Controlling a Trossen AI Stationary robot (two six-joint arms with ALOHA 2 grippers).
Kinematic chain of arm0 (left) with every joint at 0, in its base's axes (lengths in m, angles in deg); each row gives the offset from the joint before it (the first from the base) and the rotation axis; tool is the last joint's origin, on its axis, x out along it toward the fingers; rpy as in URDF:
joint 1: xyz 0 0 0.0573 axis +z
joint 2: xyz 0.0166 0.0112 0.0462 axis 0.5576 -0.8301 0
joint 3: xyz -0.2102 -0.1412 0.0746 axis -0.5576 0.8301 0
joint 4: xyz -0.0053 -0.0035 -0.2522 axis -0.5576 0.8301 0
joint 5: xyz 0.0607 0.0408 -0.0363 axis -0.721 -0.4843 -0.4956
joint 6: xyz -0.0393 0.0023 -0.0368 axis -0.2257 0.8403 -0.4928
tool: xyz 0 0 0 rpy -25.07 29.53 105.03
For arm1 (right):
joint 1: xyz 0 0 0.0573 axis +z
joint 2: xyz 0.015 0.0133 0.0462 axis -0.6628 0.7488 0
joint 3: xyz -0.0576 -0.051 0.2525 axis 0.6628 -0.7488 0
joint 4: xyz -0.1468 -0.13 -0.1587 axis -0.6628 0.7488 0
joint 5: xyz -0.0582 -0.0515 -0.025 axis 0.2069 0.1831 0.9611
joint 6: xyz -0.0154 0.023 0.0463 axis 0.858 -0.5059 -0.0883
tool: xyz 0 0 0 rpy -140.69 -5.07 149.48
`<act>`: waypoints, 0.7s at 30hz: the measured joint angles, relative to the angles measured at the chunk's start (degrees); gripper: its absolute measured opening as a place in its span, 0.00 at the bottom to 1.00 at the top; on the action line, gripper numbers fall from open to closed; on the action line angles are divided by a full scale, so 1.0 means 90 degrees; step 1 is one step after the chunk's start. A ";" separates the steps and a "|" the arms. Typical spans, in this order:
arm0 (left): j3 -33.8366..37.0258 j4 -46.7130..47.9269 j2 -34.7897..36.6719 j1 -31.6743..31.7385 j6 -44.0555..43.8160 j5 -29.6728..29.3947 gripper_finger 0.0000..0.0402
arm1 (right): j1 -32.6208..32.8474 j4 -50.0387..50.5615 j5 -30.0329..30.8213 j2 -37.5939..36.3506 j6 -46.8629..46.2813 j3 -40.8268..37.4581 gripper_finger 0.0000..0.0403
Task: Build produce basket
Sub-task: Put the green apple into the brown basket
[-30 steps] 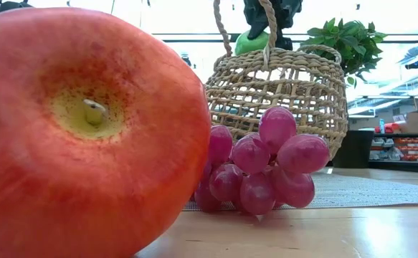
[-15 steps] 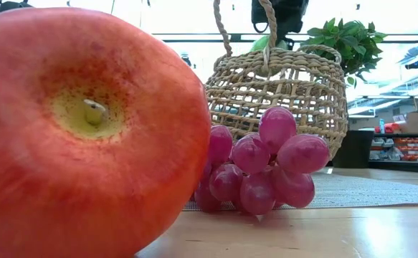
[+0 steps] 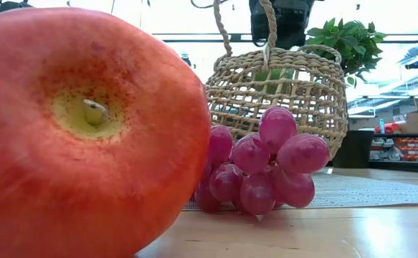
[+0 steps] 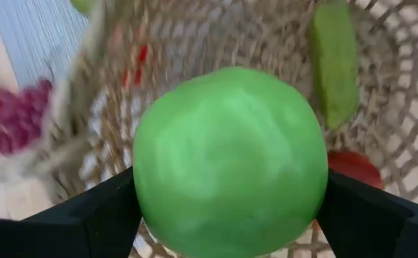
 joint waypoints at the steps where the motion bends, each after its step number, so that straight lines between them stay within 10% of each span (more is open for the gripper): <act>1: 0.0000 0.0000 -0.0002 0.0000 0.0000 0.0000 0.12 | 0.0000 0.0035 0.0000 0.0000 0.0046 -0.0076 0.91; 21: -0.0002 0.0001 -0.0001 0.0001 0.0001 0.0000 0.12 | -0.0005 0.0202 0.0460 0.0000 -0.1606 -0.0488 0.91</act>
